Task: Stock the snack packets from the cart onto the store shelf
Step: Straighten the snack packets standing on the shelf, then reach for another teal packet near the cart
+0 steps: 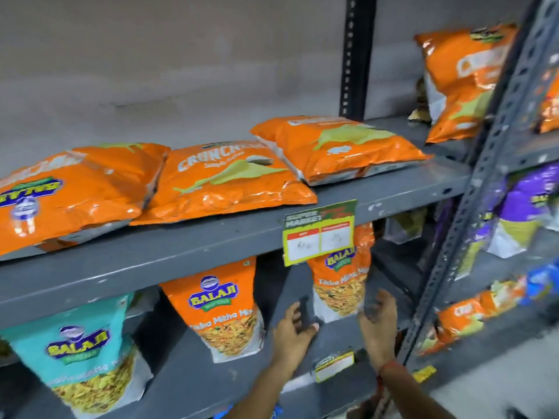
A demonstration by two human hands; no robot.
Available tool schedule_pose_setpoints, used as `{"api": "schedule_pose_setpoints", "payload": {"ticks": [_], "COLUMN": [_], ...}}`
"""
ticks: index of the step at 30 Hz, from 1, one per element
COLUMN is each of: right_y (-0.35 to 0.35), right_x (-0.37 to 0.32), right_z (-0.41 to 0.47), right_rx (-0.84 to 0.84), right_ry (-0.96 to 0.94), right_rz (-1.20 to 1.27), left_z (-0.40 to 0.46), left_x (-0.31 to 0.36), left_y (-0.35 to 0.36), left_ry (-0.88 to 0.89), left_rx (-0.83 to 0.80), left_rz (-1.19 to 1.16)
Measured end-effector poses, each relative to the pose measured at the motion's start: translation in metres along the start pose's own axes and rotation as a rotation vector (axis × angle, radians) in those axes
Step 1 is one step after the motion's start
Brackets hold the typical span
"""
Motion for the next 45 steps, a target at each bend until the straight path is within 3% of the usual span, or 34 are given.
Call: {"api": "schedule_pose_setpoints", "payload": {"ticks": [2,6,10,16,20,26,29,32,39,45], "right_y": [-0.004,0.002,0.004,-0.003,-0.004,0.006,0.03,0.072,0.183,0.269], "right_x": [0.016,0.034,0.044,0.044,0.044,0.031,0.011,-0.007,-0.066,-0.115], "right_z": [0.019,0.044,0.05,0.049,0.04,-0.01,-0.063,-0.138,-0.327,-0.408], "right_rx": [-0.18,-0.481,-0.502,-0.528,-0.436,0.088,0.174,0.034,-0.544,-0.946], "right_ry": [0.107,0.108,0.094,0.11,0.093,0.045,-0.032,-0.087,-0.171,-0.338], "right_rz": [-0.01,-0.024,-0.032,0.024,0.009,0.036,0.117,0.159,0.164,0.089], "left_z": [0.018,0.05,0.054,0.051,0.039,-0.017,-0.065,-0.126,-0.266,-0.303], "left_x": [0.003,-0.005,-0.013,-0.019,-0.014,-0.022,-0.033,-0.053,-0.121,-0.157], "left_y": [0.016,0.035,0.042,0.044,0.039,-0.012,-0.069,-0.139,-0.321,-0.425], "left_ry": [-0.065,-0.087,-0.096,-0.081,-0.031,0.009,0.042,0.044,-0.055,-0.14], "left_rx": [-0.05,-0.045,0.037,0.036,0.023,0.126,0.277,0.413,0.776,0.979], "left_rz": [-0.053,-0.075,-0.084,-0.074,-0.101,-0.12,-0.134,-0.164,-0.137,-0.159]}}
Point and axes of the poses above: each hand's wrist, its own z-axis towards the middle knuckle, its own y-axis out of the palm, x = y × z, the point moved 3 cm from there along z, towards the middle knuckle, and after that the axes turned 4 degrees about -y, right-handed, at the moved point
